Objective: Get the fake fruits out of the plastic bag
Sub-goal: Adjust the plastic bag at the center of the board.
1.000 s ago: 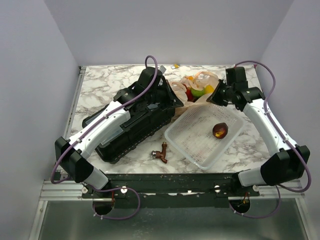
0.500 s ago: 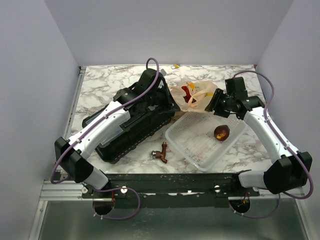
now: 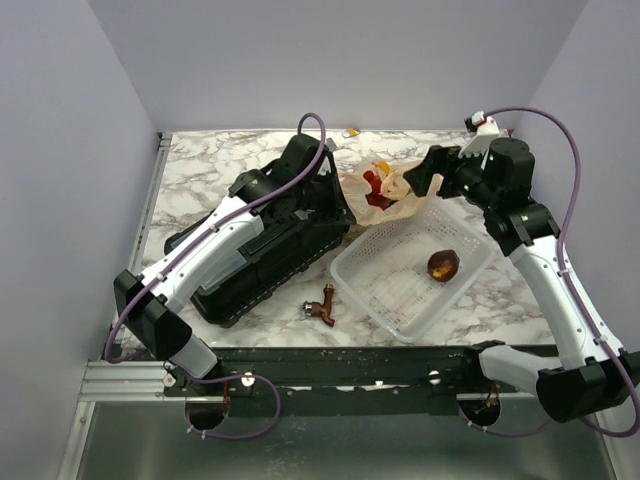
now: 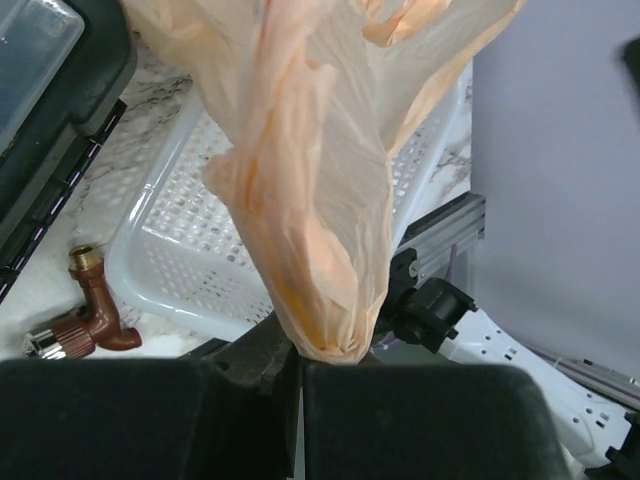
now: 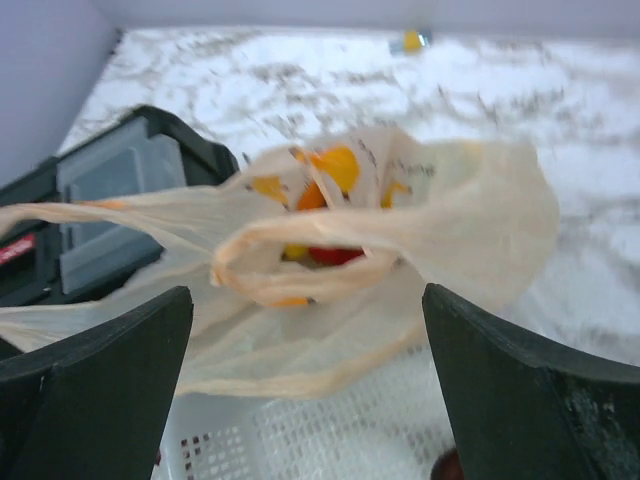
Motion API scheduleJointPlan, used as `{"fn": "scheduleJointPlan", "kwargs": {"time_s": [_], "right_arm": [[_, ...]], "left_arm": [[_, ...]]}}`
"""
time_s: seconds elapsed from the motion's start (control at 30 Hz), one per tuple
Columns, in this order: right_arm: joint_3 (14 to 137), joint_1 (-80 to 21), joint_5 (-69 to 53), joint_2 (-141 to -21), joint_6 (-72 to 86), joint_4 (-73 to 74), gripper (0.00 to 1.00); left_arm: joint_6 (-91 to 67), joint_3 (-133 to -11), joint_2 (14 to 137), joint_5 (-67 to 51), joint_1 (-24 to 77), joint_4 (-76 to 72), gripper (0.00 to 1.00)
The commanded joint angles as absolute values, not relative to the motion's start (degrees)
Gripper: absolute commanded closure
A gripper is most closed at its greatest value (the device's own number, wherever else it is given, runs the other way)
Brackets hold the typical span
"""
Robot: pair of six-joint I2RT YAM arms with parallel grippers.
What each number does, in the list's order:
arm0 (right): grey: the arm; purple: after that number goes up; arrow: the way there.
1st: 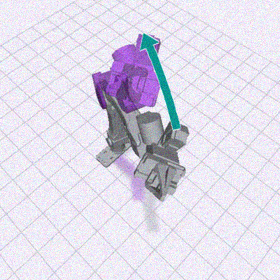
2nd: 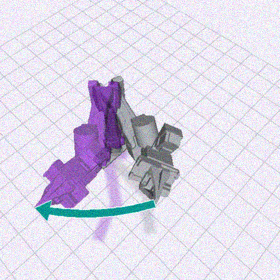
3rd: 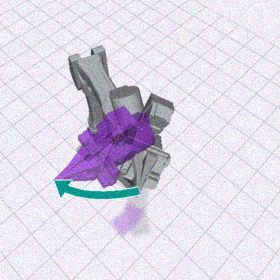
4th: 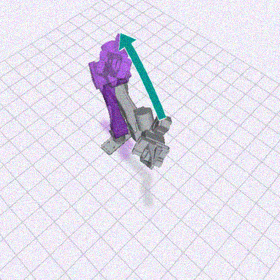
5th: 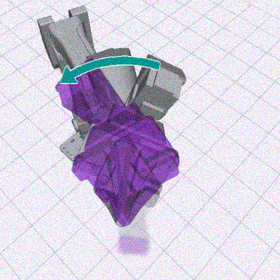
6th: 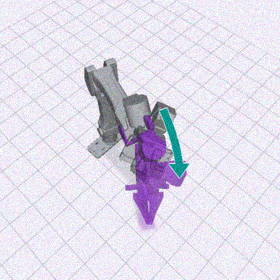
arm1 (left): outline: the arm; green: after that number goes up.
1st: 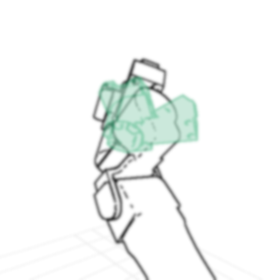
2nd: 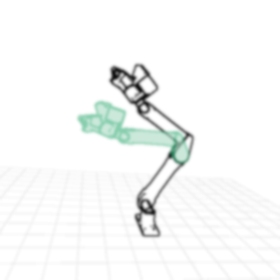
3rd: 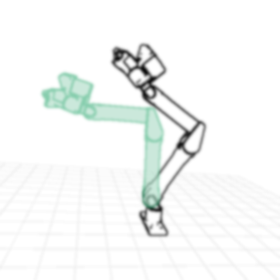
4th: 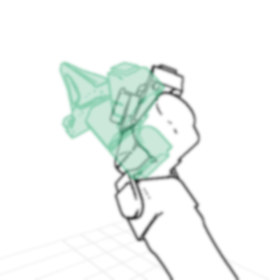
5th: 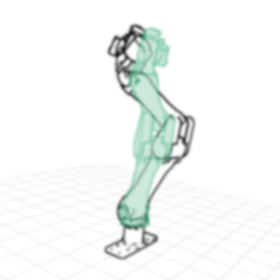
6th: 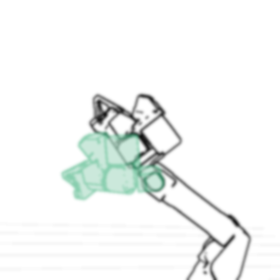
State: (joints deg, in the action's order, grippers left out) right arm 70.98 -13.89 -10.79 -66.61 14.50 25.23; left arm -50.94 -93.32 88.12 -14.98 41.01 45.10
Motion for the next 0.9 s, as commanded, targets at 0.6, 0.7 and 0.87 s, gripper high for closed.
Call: {"fn": "scheduleJointPlan", "kwargs": {"time_s": [0.6,0.7,0.87], "right_arm": [[74.0,-14.1,-36.6,-75.0,-41.1,28.2,0.0],[74.0,-14.1,-34.9,-75.0,-44.0,30.4,0.0],[70.6,-14.1,-30.0,-75.0,-48.1,25.4,0.0]], "left_arm": [[-48.4,-95.8,91.8,-16.7,40.8,49.5,0.99],[-48.9,-95.1,91.3,-16.7,40.7,49.0,0.99],[-49.7,-94.4,90.9,-16.4,40.7,48.0,0.99]]}}
